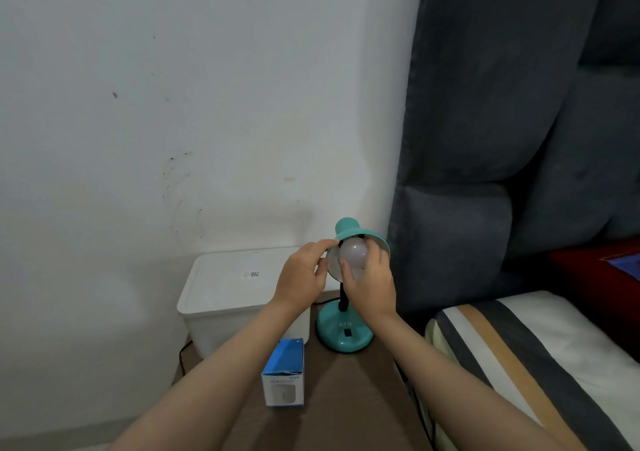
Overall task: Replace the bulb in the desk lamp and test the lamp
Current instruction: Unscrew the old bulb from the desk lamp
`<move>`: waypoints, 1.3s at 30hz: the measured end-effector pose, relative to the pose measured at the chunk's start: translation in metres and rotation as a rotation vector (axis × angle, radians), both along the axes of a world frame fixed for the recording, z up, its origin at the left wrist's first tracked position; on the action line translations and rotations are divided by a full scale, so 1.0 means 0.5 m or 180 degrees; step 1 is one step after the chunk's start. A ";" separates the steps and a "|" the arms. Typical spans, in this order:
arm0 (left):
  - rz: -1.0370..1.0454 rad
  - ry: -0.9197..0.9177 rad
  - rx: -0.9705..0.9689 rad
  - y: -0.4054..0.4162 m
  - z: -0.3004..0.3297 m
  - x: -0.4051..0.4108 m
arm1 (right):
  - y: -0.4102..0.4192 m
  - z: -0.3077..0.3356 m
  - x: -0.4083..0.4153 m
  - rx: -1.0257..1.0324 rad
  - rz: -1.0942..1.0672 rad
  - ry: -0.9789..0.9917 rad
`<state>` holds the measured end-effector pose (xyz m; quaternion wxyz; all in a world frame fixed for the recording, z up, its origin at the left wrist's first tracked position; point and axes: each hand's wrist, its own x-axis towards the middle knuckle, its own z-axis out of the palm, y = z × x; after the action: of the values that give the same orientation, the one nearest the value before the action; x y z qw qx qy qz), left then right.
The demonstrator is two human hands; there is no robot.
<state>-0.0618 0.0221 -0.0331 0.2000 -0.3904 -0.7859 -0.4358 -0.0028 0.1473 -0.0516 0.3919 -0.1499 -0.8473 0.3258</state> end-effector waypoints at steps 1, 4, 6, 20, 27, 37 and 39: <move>0.0009 -0.0008 0.0007 0.000 -0.001 -0.001 | 0.002 0.001 -0.001 0.0082 0.0042 -0.0010; 0.0024 -0.0061 0.0007 -0.001 -0.001 -0.004 | 0.011 0.003 0.003 0.0493 0.0258 -0.0063; 0.0013 -0.0083 -0.0003 -0.002 0.000 -0.005 | 0.019 0.004 0.007 0.0737 0.0311 -0.0128; 0.0031 -0.0034 0.0026 0.002 -0.004 -0.005 | 0.015 -0.002 0.005 0.0140 0.0327 -0.0124; -0.0007 -0.0116 0.0104 -0.002 -0.004 -0.007 | 0.038 -0.001 0.005 0.0958 0.0493 -0.0310; -0.0013 -0.0140 0.0143 0.002 -0.002 -0.004 | 0.027 -0.015 0.023 0.0534 0.0418 0.0105; 0.0003 -0.0134 0.0131 0.003 -0.003 -0.003 | 0.014 -0.014 0.021 0.0112 0.0304 0.0273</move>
<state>-0.0633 0.0234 -0.0345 0.1916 -0.3766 -0.7810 -0.4599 0.0079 0.1544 -0.0584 0.4144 -0.0883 -0.8415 0.3353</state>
